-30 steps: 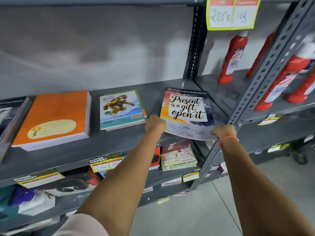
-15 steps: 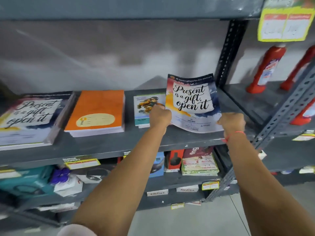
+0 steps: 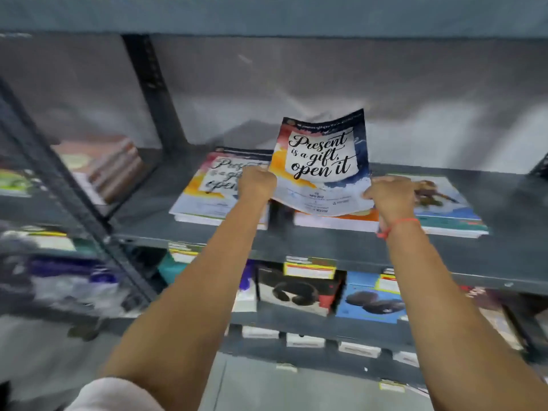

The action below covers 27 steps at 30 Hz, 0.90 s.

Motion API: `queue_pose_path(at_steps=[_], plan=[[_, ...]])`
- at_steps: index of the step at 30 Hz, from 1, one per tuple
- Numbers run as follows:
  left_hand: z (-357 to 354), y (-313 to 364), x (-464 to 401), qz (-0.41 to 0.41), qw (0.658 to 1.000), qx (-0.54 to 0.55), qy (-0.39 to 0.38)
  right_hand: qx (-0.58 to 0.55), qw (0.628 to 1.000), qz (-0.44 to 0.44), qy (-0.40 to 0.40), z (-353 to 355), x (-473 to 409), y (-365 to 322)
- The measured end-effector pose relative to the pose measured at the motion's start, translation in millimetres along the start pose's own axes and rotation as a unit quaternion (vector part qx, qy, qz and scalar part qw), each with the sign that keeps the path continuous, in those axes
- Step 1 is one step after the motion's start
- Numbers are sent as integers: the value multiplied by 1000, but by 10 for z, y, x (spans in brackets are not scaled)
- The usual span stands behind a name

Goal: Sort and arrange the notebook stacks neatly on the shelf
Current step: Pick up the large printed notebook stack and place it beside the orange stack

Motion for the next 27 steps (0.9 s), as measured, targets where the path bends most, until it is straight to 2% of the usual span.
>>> queue_pose_path(at_steps=[3,11,14,20,23,27], plan=[[573,-374,-355,20,1000,-10,17,-72,997,-22,-13,-704,260,-41],[1272,-971,-851,38,999,11,-3,-104,991,-55,-62,-1723,556,92],[1305,-1132,-891,44,999,15,-27,-119,988,-85,-58,-1859,573,226],[1266,-1413,-946,27,999,23,-40,-69,993,-90,-19,-1904,601,447],[1226,-1524,-921,27,994,92,-48,-72,996,-50,-18,-1942,638,495],[1174,-1646,-894,29,982,177,-64,-138,989,-26,-41,-1969,645,569]])
Point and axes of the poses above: each hand's wrist, its own x-axis away from the middle knuckle, its own z-axis out of the back of the hand, y = z × x, the point moved 6 cm from there along -x, towards the middle knuckle, and after that the axes turned 7 degrees about -x, right-handed, at the moved point
